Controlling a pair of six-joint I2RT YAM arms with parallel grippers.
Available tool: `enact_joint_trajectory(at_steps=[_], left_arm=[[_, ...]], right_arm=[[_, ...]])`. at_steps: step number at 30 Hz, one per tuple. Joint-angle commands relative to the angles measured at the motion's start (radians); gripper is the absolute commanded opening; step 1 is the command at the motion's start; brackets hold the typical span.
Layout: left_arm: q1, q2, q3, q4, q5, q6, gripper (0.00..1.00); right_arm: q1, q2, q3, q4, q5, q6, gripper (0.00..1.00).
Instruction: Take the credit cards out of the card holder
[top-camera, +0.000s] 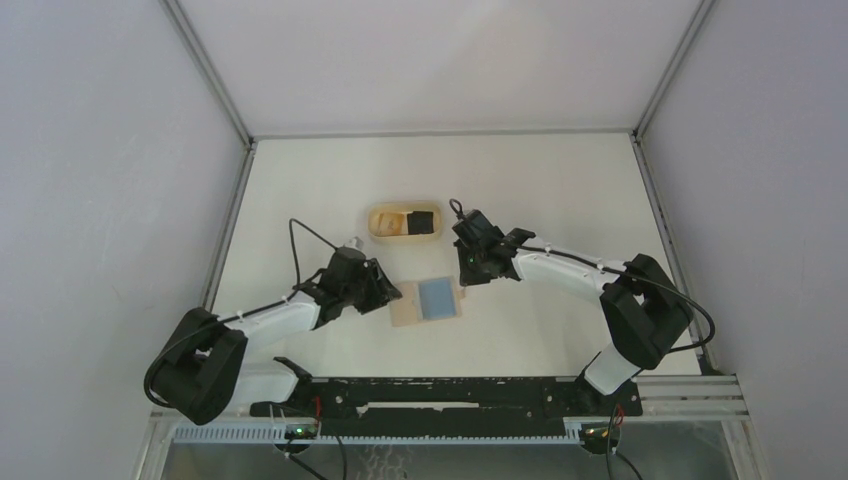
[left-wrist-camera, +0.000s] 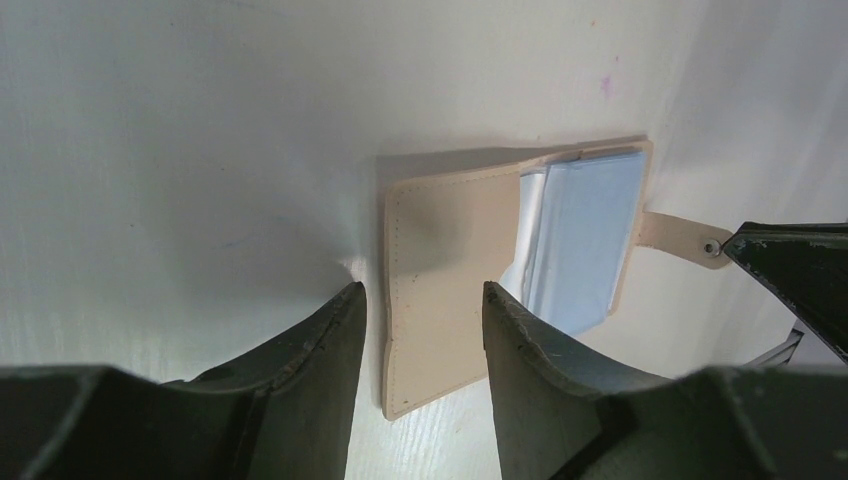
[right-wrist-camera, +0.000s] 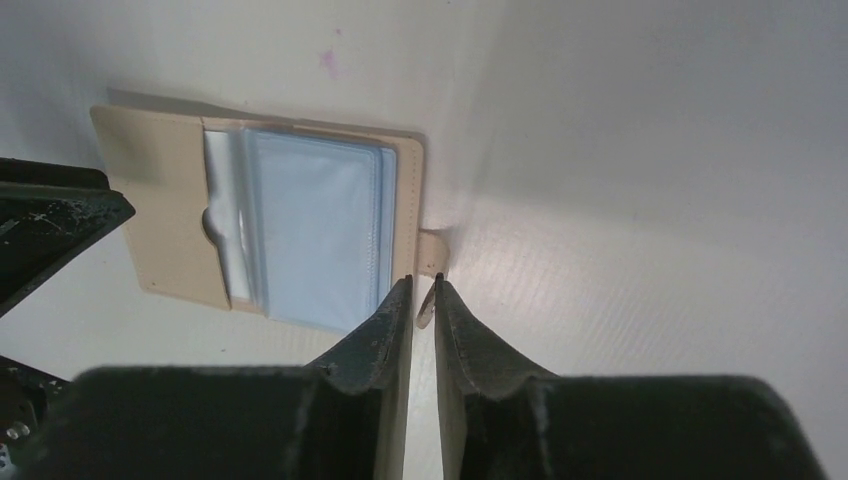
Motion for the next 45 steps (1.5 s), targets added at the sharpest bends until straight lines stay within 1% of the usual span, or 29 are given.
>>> enact_joint_trajectory(at_steps=[1, 5, 8, 13, 17, 22, 23, 27, 28, 35, 41, 45], left_arm=[[-0.008, 0.003, 0.011, -0.085, -0.016, -0.011, 0.52], [-0.009, -0.018, 0.01, -0.103, -0.026, -0.016, 0.52], [-0.008, -0.026, 0.008, -0.112, -0.034, -0.018, 0.52], [-0.011, -0.028, 0.005, -0.115, -0.035, -0.021, 0.52], [-0.011, -0.029, 0.007, -0.118, -0.035, -0.022, 0.52], [-0.01, -0.033, 0.007, -0.122, -0.041, -0.021, 0.52], [-0.01, -0.03, 0.008, -0.122, -0.041, -0.021, 0.52], [-0.012, -0.023, 0.007, -0.113, -0.041, -0.024, 0.52], [-0.013, -0.024, 0.007, -0.112, -0.041, -0.025, 0.52], [-0.025, -0.028, 0.024, -0.091, -0.034, -0.027, 0.53], [-0.074, -0.005, 0.118, -0.079, -0.018, -0.016, 0.54], [-0.111, -0.006, 0.174, -0.061, 0.005, -0.038, 0.54]], right_arm=[[0.008, -0.012, -0.009, 0.052, -0.018, -0.002, 0.21], [0.008, 0.009, -0.01, 0.055, -0.024, -0.007, 0.21], [0.008, 0.016, -0.01, 0.053, -0.025, -0.014, 0.26], [0.007, 0.02, -0.01, 0.04, -0.009, -0.018, 0.26], [0.007, 0.01, -0.02, 0.044, -0.005, -0.014, 0.2], [0.007, -0.006, -0.021, 0.038, 0.002, -0.01, 0.07], [0.007, -0.008, -0.022, 0.038, 0.003, -0.01, 0.06], [0.007, -0.011, -0.023, 0.033, 0.003, -0.009, 0.04], [0.007, -0.012, -0.023, 0.033, 0.004, -0.008, 0.01], [0.003, -0.029, -0.028, 0.045, -0.023, -0.004, 0.0], [-0.028, -0.032, -0.055, 0.1, -0.117, 0.016, 0.0], [-0.042, -0.034, -0.07, 0.114, -0.145, 0.022, 0.0]])
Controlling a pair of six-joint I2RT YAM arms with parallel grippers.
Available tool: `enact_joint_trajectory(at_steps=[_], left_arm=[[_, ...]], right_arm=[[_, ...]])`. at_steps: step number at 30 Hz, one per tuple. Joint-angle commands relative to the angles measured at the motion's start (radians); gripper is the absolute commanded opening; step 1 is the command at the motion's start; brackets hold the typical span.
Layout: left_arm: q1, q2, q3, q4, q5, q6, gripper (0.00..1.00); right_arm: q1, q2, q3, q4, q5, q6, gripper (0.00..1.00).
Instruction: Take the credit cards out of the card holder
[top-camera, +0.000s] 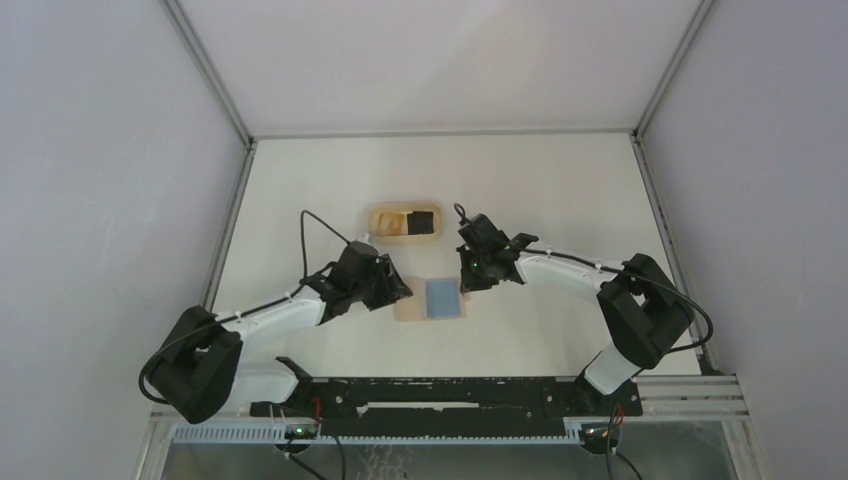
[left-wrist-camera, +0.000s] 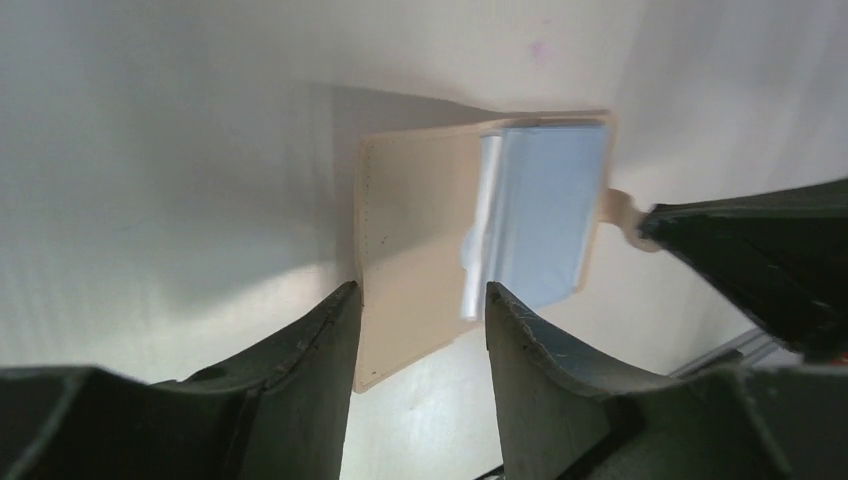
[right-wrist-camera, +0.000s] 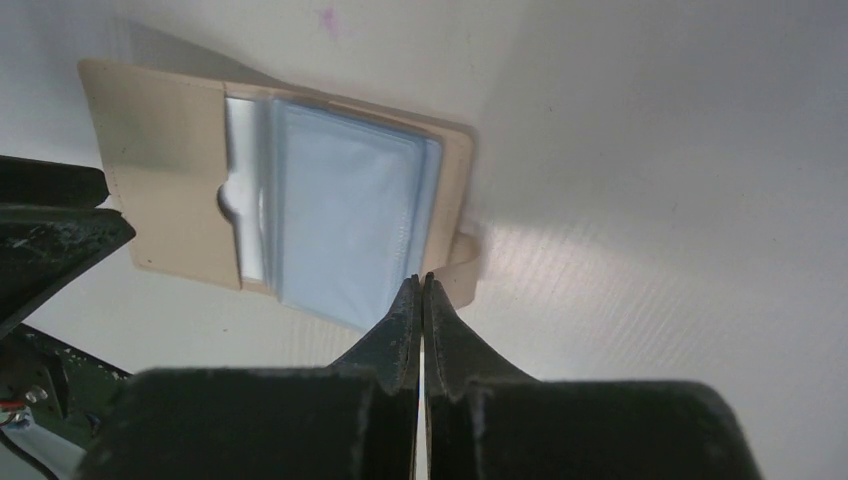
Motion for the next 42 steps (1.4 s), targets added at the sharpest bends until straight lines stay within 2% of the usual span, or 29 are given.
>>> enact_joint_trajectory(at_steps=[1, 9, 16, 18, 22, 25, 29, 32, 42], left_arm=[[-0.039, -0.011, 0.108, 0.033, 0.035, -0.029, 0.54], [-0.055, -0.07, 0.152, 0.054, 0.065, -0.074, 0.56], [-0.074, 0.008, 0.186, 0.146, 0.098, -0.112, 0.55], [-0.073, 0.012, 0.187, 0.12, 0.075, -0.112, 0.55], [-0.031, -0.047, 0.19, -0.064, -0.038, -0.035, 0.56], [0.069, -0.084, 0.124, -0.101, -0.024, -0.004, 0.57], [0.117, -0.105, 0.048, -0.123, -0.023, 0.027, 0.57], [0.118, -0.081, -0.006, -0.072, -0.003, 0.023, 0.57], [0.113, 0.043, -0.104, 0.249, 0.177, -0.049, 0.57]], right_arm=[[-0.013, -0.036, -0.01, 0.054, -0.05, 0.016, 0.0], [-0.015, -0.032, -0.027, 0.092, -0.086, 0.022, 0.0], [-0.025, -0.029, -0.059, 0.148, -0.152, 0.045, 0.0], [-0.028, -0.04, -0.065, 0.146, -0.151, 0.043, 0.0], [-0.052, -0.065, -0.09, 0.144, -0.153, 0.035, 0.0], [-0.061, -0.073, -0.101, 0.152, -0.168, 0.027, 0.0], [-0.062, -0.065, -0.105, 0.162, -0.18, 0.024, 0.0], [-0.062, -0.049, -0.108, 0.178, -0.197, 0.028, 0.0], [-0.058, 0.006, -0.119, 0.229, -0.237, 0.045, 0.0]])
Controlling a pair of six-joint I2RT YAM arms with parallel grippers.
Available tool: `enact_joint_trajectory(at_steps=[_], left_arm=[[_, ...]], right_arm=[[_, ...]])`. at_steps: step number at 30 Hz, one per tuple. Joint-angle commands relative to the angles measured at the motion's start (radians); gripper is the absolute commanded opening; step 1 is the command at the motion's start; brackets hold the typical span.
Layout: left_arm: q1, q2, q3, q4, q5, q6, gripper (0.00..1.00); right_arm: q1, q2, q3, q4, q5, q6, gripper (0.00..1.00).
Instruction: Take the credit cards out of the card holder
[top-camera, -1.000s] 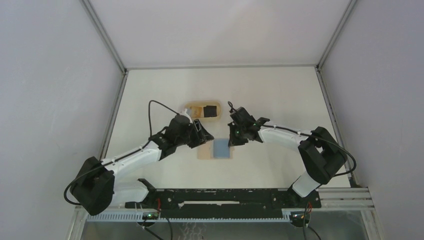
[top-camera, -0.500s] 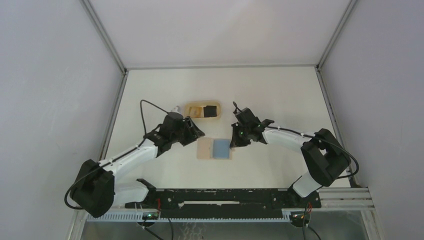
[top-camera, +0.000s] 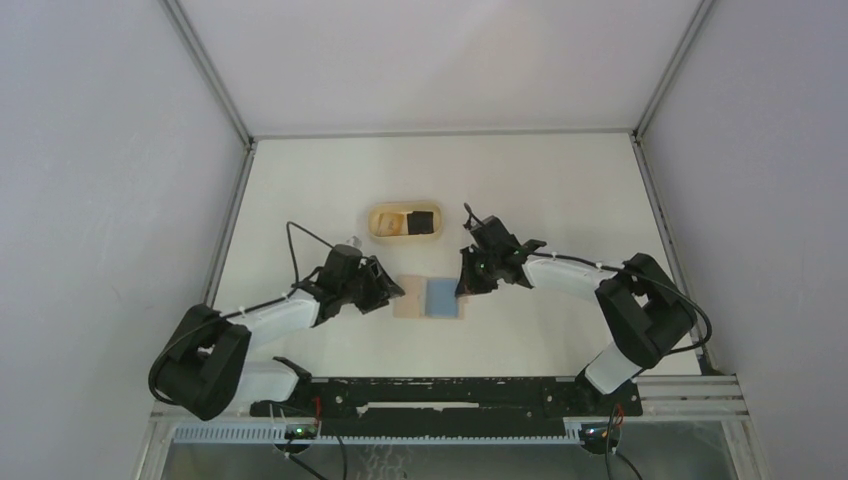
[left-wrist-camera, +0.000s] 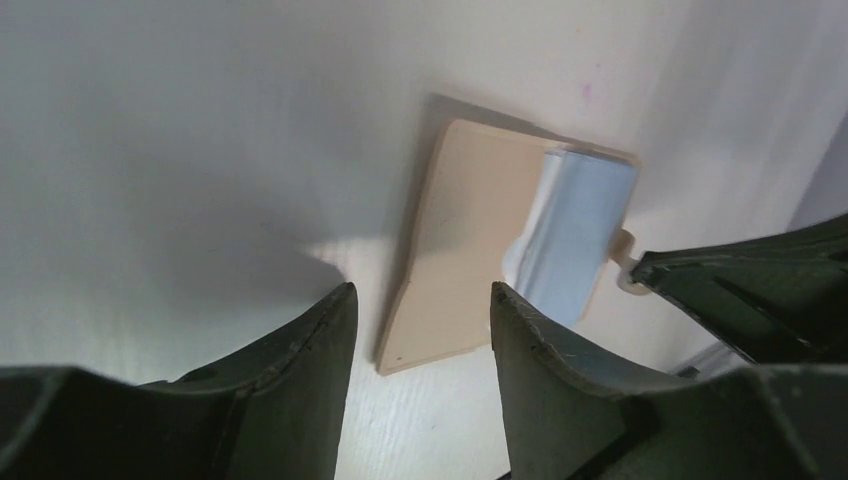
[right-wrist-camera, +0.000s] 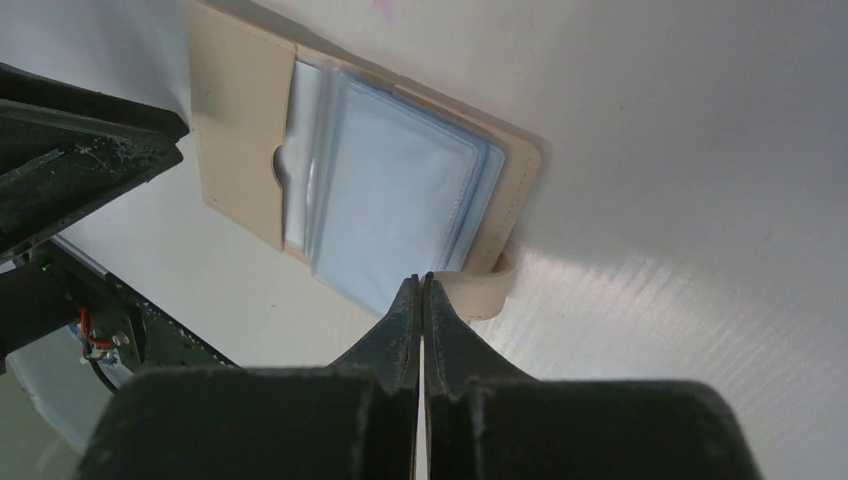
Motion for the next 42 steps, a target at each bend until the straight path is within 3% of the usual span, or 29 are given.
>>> enact_joint_trajectory(at_steps=[1, 8, 18, 30, 35, 42], left_arm=[[-0.007, 0.058, -0.044, 0.213, 0.129, -0.04, 0.57], [-0.032, 0.162, -0.093, 0.547, 0.273, -0.132, 0.57], [-0.055, 0.077, -0.044, 0.61, 0.301, -0.134, 0.6], [-0.144, 0.386, -0.085, 1.119, 0.337, -0.389, 0.58], [-0.143, 0.461, -0.081, 1.147, 0.334, -0.434, 0.58], [-0.141, 0.458, -0.059, 1.047, 0.325, -0.413, 0.58]], right_arm=[[0.003, 0.029, -0.014, 0.07, -0.033, 0.02, 0.0], [0.005, 0.099, -0.016, 0.131, -0.088, 0.042, 0.0], [-0.001, 0.148, -0.016, 0.193, -0.148, 0.059, 0.0], [-0.018, 0.172, -0.016, 0.195, -0.164, 0.052, 0.0], [-0.069, 0.089, -0.063, 0.177, -0.135, 0.056, 0.0], [-0.157, -0.063, -0.074, 0.048, -0.057, 0.011, 0.0]])
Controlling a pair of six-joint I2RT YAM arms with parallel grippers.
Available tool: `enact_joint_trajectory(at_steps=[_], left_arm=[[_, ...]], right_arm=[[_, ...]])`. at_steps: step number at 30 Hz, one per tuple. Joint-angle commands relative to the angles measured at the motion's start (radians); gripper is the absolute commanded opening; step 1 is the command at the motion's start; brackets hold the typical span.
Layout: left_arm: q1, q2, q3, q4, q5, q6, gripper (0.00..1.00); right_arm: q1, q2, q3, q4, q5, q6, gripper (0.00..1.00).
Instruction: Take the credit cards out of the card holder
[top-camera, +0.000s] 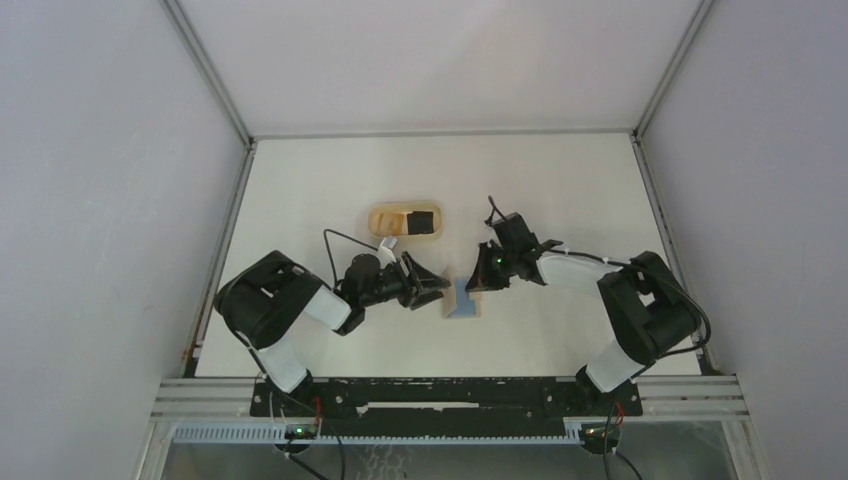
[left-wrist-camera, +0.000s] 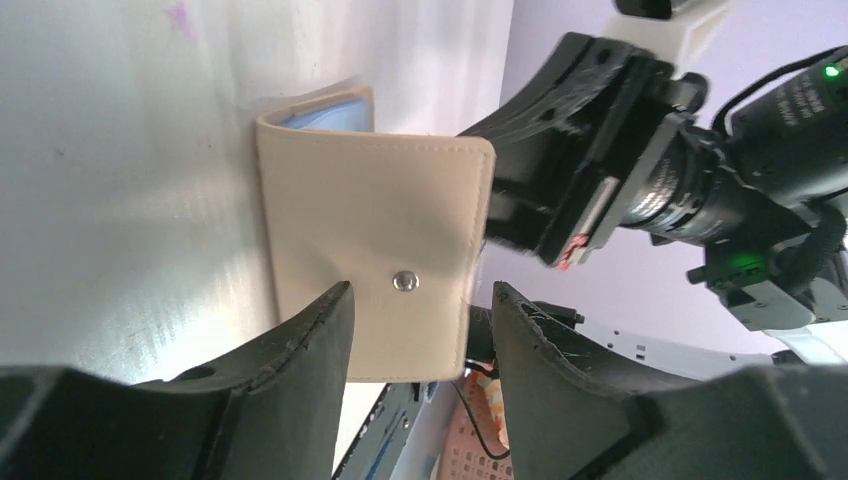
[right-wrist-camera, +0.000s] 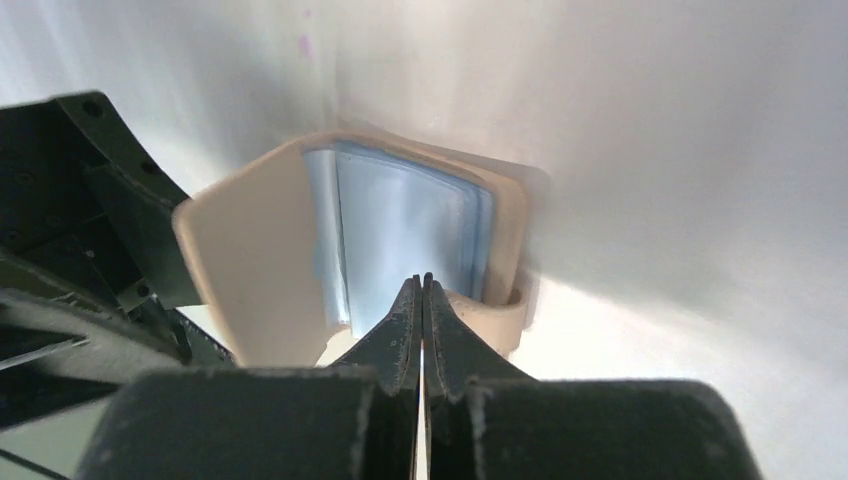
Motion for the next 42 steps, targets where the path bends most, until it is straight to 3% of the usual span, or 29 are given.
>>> enact_joint_trajectory(at_steps=[1, 5, 16, 26, 42], left_arm=[[-0.001, -0.006, 0.023, -0.029, 0.005, 0.005, 0.58], [-0.002, 0.008, 0.039, -0.034, 0.012, 0.005, 0.58], [-0.002, 0.008, 0.125, 0.044, 0.031, -0.067, 0.58], [-0.025, 0.032, 0.201, -0.044, 0.049, -0.051, 0.59], [-0.076, 0.205, 0.209, -0.002, 0.004, -0.14, 0.59]], right_arm=[[-0.044, -0.12, 0.004, -0.084, 0.082, -0.04, 0.0], [-0.049, -0.156, 0.004, -0.076, 0.061, -0.038, 0.0], [-0.008, -0.017, -0.016, 0.004, 0.029, -0.007, 0.0], [-0.01, 0.05, -0.045, 0.062, 0.001, 0.01, 0.0], [-0.066, -0.068, -0.064, -0.024, 0.008, -0.03, 0.0]])
